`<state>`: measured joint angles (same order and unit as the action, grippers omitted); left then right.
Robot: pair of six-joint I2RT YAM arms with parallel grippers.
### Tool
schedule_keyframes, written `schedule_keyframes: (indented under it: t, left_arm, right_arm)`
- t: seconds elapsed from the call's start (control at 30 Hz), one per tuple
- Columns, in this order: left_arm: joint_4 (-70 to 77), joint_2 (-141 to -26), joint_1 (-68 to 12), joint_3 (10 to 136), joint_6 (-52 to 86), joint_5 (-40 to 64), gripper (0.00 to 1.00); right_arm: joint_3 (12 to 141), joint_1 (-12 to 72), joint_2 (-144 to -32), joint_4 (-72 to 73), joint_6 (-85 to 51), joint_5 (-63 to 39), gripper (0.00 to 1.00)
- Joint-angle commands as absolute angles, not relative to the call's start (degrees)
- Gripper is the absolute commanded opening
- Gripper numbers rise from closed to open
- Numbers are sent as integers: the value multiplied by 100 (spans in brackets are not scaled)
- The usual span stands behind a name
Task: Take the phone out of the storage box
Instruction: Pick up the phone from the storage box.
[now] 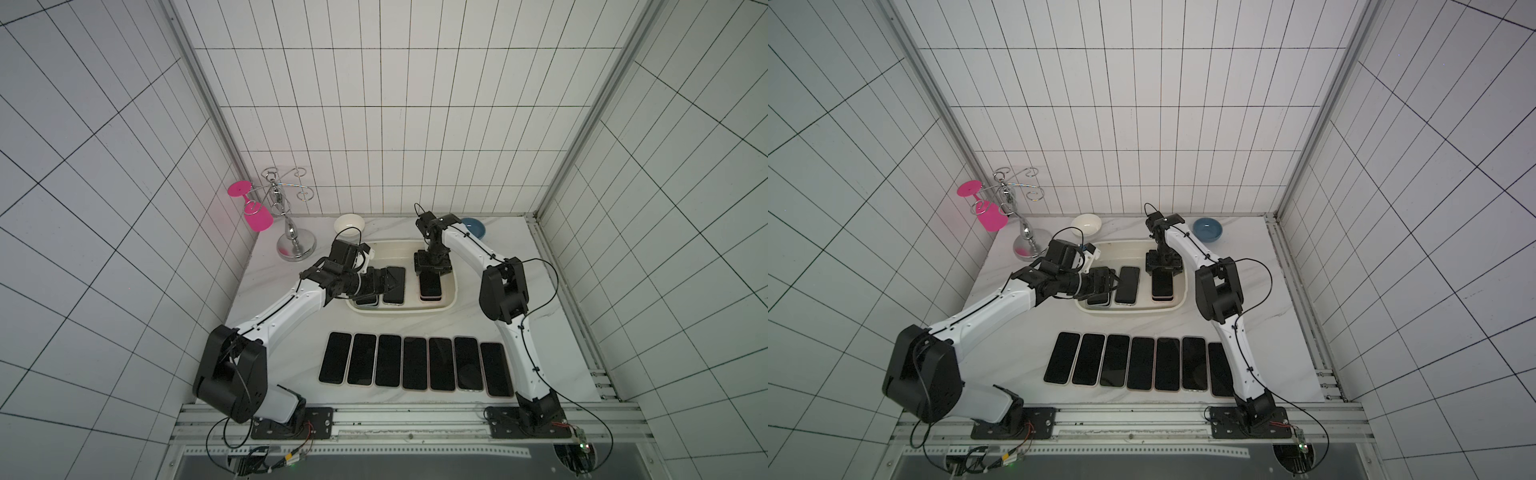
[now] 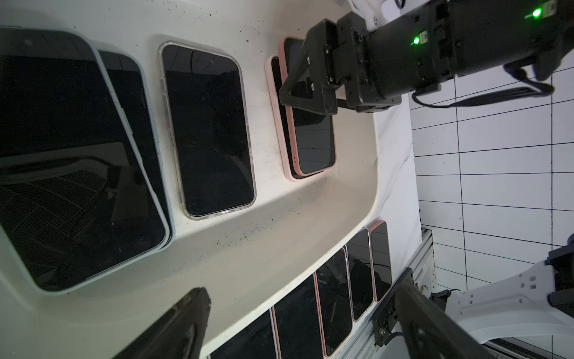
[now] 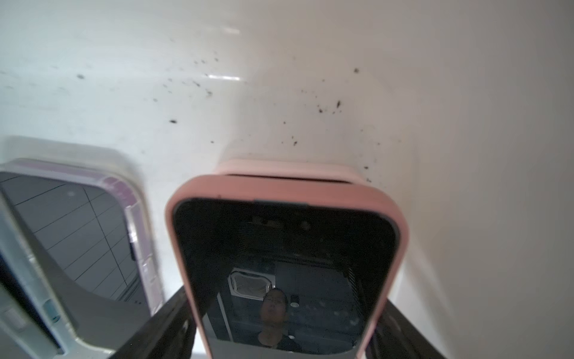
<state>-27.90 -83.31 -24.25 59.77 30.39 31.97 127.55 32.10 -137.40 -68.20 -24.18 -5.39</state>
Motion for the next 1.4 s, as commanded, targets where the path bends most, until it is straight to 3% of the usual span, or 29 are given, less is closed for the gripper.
schedule_keyframes:
  t: [0.0,0.47,1.0,1.07,1.23,1.37]
  left_arm:
    - [-2552,-8183,-2433,5889,2918,3476,98]
    - [-1583,-9094,-3117,6541,3425,3261,98]
    - [-698,-9903,-3154,7064,4091,3142,95]
    - [-677,-9927,-3155,7084,4078,3227,90]
    - [-667,-9986,-3155,7016,3968,3476,62]
    - [-694,-10032,-3146,7007,3863,3635,49]
  right_arm:
    - [12888,3157,-13031,-6878,-2431,-767,47]
    - [12759,3138,-12499,-7277,-2206,-1616,45]
    - [12406,3147,-12043,-7351,-2224,-2583,44]
    - [12362,3143,-12024,-7365,-2189,-2632,44]
    - [12342,3113,-12052,-7391,-2119,-2859,43]
    - [12300,3087,-12050,-7449,-2018,-3034,42]
